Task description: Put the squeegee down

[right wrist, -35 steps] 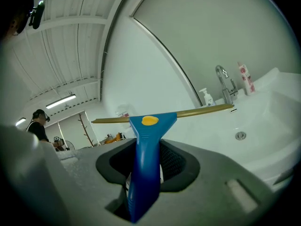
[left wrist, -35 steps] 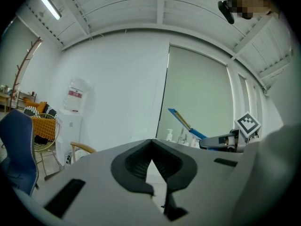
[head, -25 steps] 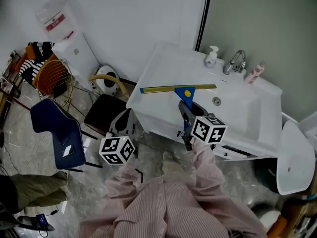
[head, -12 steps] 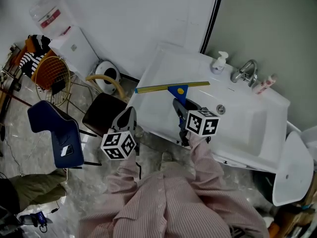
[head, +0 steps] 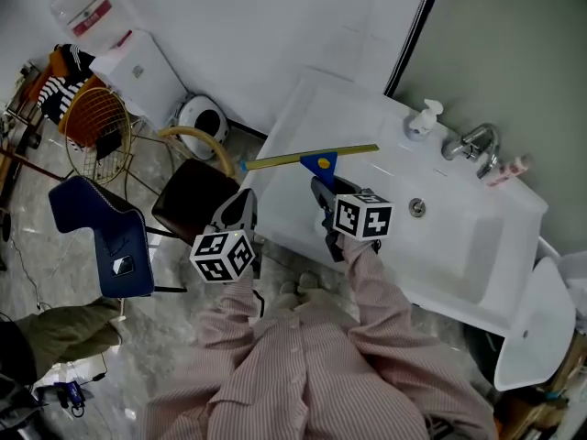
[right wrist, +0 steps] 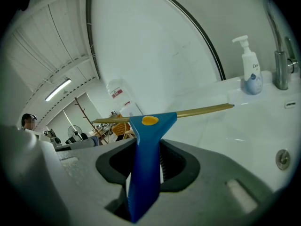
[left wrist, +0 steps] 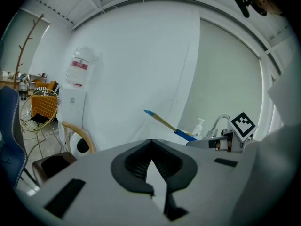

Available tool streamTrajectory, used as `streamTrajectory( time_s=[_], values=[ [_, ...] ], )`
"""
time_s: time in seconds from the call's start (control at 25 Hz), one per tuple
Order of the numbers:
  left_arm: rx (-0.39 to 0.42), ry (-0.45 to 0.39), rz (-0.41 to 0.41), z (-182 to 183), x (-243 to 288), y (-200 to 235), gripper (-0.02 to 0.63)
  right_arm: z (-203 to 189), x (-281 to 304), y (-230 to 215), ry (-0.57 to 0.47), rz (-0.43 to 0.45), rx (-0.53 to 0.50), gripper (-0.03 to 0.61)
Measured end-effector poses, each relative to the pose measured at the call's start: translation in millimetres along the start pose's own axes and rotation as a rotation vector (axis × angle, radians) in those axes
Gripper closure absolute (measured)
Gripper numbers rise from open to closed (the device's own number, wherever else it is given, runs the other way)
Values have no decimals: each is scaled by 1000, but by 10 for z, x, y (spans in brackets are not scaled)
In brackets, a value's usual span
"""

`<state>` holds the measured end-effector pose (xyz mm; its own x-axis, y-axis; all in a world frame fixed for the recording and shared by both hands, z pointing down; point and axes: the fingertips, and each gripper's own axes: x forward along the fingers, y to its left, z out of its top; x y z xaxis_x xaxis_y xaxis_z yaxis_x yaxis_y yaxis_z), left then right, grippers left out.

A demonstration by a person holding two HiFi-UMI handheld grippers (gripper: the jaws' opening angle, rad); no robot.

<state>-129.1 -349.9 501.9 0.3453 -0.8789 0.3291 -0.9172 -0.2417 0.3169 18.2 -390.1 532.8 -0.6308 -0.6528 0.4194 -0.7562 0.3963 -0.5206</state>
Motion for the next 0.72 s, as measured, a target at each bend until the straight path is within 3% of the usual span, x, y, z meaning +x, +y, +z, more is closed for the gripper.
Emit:
streamTrajectory(
  time_s=[0.72],
  values=[
    [-72, 149, -12, -407, 497, 190, 612, -331, 760, -234, 183, -84, -9, 446]
  ],
)
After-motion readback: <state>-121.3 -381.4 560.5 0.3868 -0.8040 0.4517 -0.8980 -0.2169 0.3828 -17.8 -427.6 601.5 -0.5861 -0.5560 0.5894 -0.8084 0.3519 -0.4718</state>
